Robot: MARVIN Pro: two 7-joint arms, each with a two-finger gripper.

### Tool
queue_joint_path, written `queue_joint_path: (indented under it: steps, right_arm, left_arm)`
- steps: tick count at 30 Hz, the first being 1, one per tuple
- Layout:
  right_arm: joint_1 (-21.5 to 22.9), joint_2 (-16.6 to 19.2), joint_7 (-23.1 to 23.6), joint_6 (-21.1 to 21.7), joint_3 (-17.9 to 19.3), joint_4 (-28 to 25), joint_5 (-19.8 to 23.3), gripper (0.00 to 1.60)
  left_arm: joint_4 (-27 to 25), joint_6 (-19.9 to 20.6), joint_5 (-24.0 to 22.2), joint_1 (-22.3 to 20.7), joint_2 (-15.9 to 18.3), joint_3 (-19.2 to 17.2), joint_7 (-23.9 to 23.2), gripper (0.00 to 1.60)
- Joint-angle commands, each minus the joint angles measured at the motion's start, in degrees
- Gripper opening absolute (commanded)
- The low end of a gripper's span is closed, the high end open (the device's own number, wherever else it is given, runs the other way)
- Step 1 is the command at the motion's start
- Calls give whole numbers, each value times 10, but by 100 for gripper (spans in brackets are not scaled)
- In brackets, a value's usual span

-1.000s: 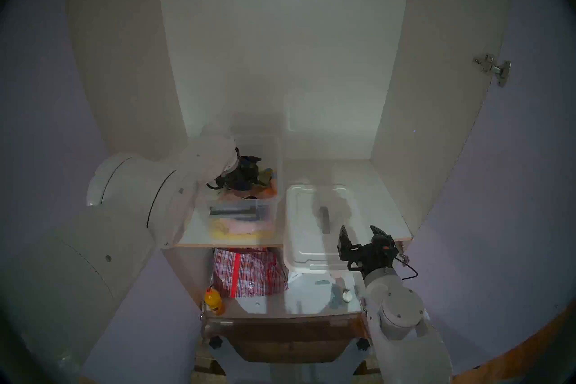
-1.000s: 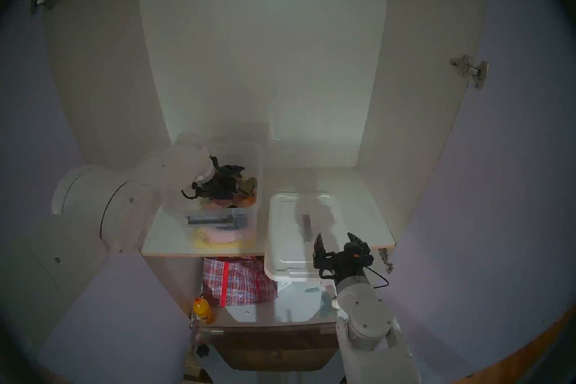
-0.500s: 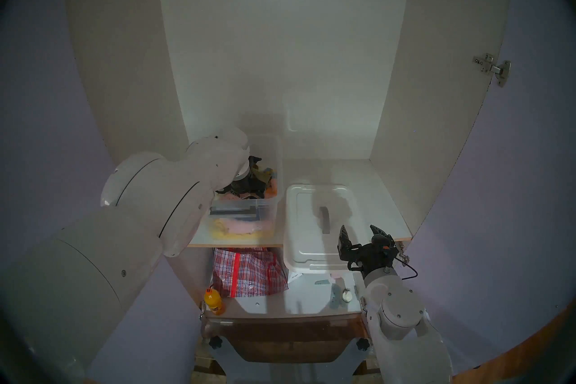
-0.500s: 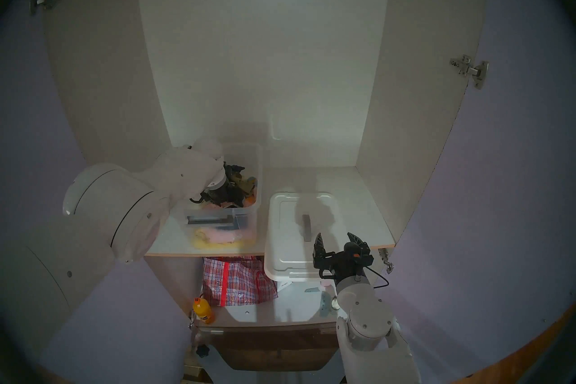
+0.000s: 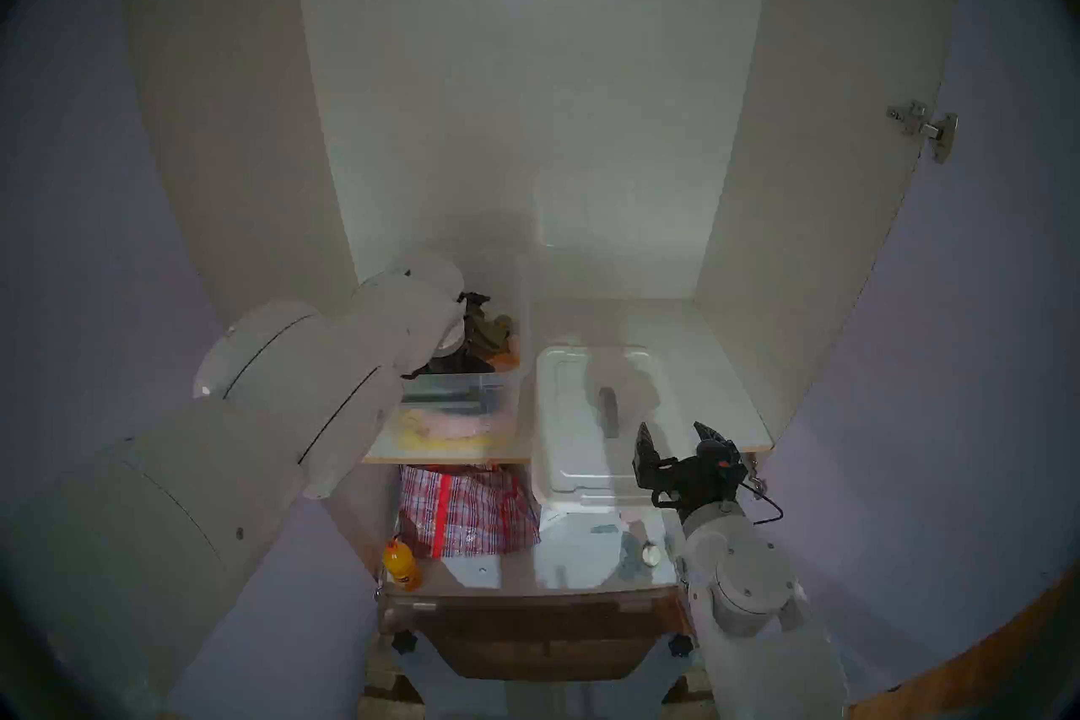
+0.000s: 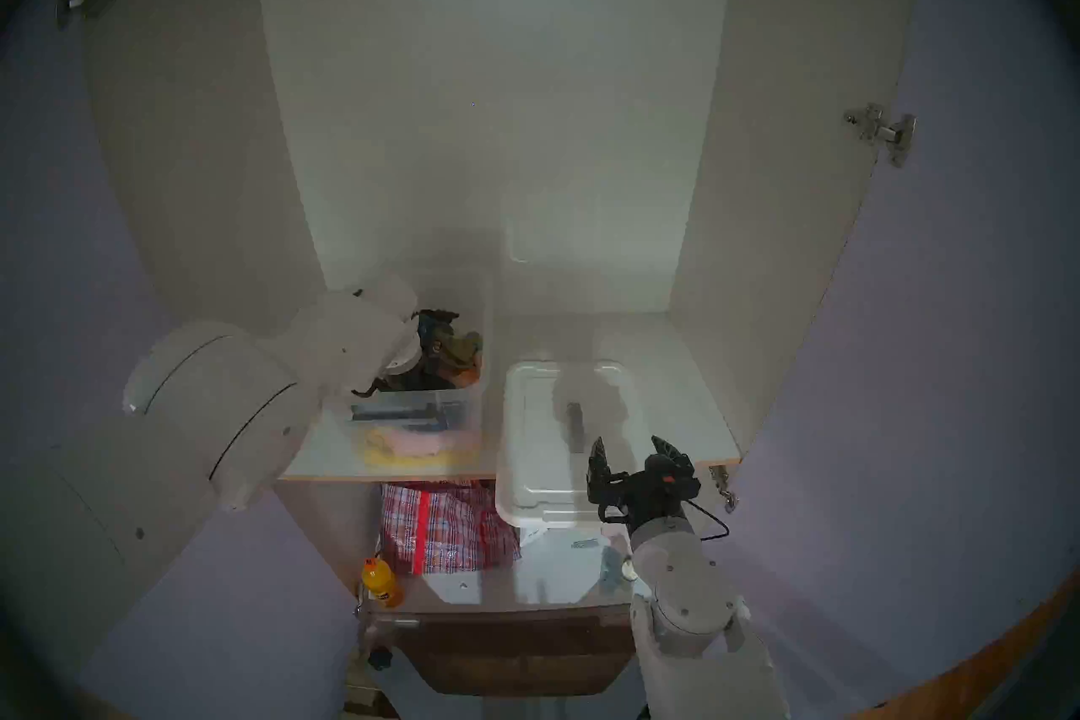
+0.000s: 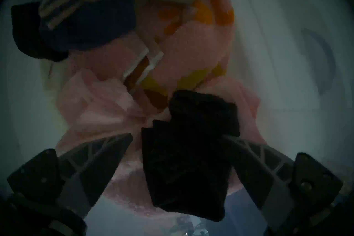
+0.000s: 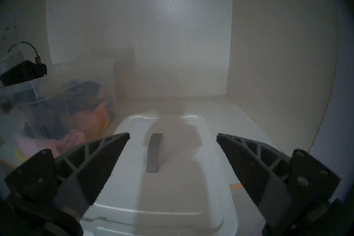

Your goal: Take socks out of the storage bin, place them on top of the cabinet, and put the lid back on the bin

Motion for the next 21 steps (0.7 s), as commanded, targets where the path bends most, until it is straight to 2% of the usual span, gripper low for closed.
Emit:
queue_joint_path:
  steps: [1, 9, 11, 15, 16, 18, 19, 20, 21]
  right_arm:
    - [5, -1, -1, -3, 0, -15, 0, 160]
    - [5, -1, -1, -3, 0, -15, 0, 160]
    - [5, -1, -1, -3, 0, -15, 0, 160]
    - [5, -1, -1, -3, 0, -16, 0, 160]
    - [5, -1, -1, -3, 0, -16, 0, 160]
    - [5, -1, -1, -3, 0, -16, 0, 160]
    - [5, -1, -1, -3, 0, -16, 0, 160]
    - [5, -1, -1, -3, 0, -16, 0, 160]
    - [5, -1, -1, -3, 0, -16, 0, 160]
  left_arm:
    - [-7, 6, 5, -6, -4, 12, -43, 160]
    - [-7, 6, -7, -26, -7, 5, -54, 160]
    - [-7, 6, -1, -27, -10, 13, -62, 160]
    - [-7, 6, 27, -14, -16, 57, -108, 160]
    - [-7, 6, 29, -10, -17, 61, -108, 156]
    - [-7, 6, 33, -7, -15, 79, -139, 87]
    - [-7, 6, 22, -8, -13, 73, -130, 56]
    - [-7, 6, 20, -10, -11, 78, -136, 0]
    - [-7, 6, 19, -12, -11, 82, -134, 0]
